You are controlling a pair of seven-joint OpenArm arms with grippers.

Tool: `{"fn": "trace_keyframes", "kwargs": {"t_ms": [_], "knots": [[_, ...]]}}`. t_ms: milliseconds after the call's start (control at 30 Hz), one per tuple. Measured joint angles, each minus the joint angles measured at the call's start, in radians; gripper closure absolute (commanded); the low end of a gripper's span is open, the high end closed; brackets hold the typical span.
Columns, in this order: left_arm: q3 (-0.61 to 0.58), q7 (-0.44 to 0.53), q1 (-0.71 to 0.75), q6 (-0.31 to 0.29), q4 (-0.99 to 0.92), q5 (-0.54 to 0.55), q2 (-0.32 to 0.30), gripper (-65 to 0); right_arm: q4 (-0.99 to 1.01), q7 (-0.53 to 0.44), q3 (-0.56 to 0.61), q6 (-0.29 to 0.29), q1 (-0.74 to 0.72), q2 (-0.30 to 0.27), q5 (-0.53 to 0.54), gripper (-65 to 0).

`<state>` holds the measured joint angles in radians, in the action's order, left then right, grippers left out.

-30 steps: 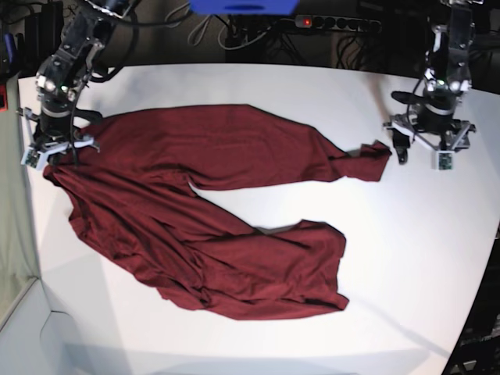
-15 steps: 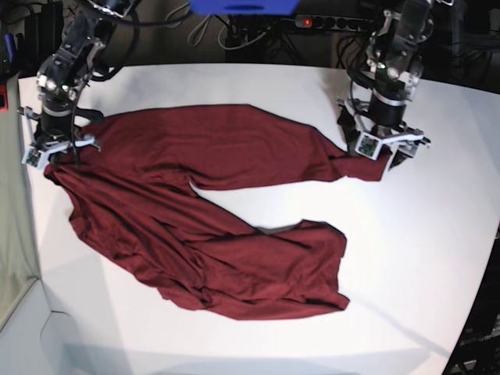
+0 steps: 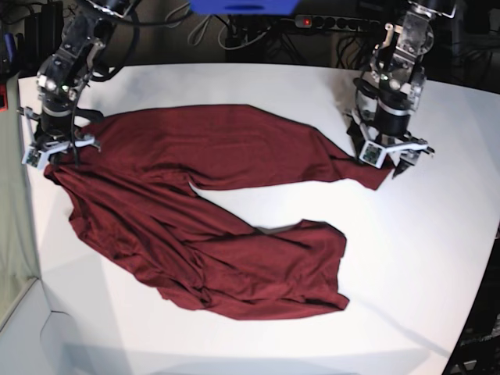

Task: Layout the t-shirt on the table in an organized manner, then fold the t-shirt properly
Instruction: 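Reposition the left gripper over the sleeve end and grasp it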

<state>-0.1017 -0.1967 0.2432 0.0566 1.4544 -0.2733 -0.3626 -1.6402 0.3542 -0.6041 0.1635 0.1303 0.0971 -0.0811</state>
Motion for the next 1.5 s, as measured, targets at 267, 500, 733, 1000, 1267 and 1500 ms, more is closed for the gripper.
{"fn": "trace_keyframes", "kwargs": {"t_ms": [267, 500, 733, 1000, 1267, 1500], "knots": [[-0.005, -0.008, -0.042, 0.002, -0.067, -0.001, 0.002, -3.0, 0.000, 0.000, 0.000, 0.000, -0.002, 0.000, 0.000, 0.0], [-0.005, -0.027, -0.061, -0.004, -0.042, 0.001, 0.000, -0.2, 0.000, 0.000, 0.000, 0.000, -0.002, 0.000, 0.000, 0.0], [-0.005, -0.032, -0.032, -0.005, 0.130, 0.001, -0.005, -0.2, 0.000, 0.000, -0.003, 0.000, -0.003, -0.001, 0.000, 0.0], [-0.005, -0.032, -0.013, -0.005, 0.087, -0.004, -0.005, -0.5, 0.000, 0.000, -0.003, 0.000, -0.003, 0.000, 0.000, 0.0], [-0.005, -0.028, 0.014, -0.004, 0.060, -0.006, -0.005, -16.6, 0.000, 0.000, -0.002, 0.000, -0.005, -0.003, 0.000, 0.0], [-0.003, -0.036, 0.013, -0.008, 0.064, -0.006, -0.050, -35.0, 0.000, 0.000, -0.002, 0.000, -0.005, -0.003, 0.000, 0.0]]}}
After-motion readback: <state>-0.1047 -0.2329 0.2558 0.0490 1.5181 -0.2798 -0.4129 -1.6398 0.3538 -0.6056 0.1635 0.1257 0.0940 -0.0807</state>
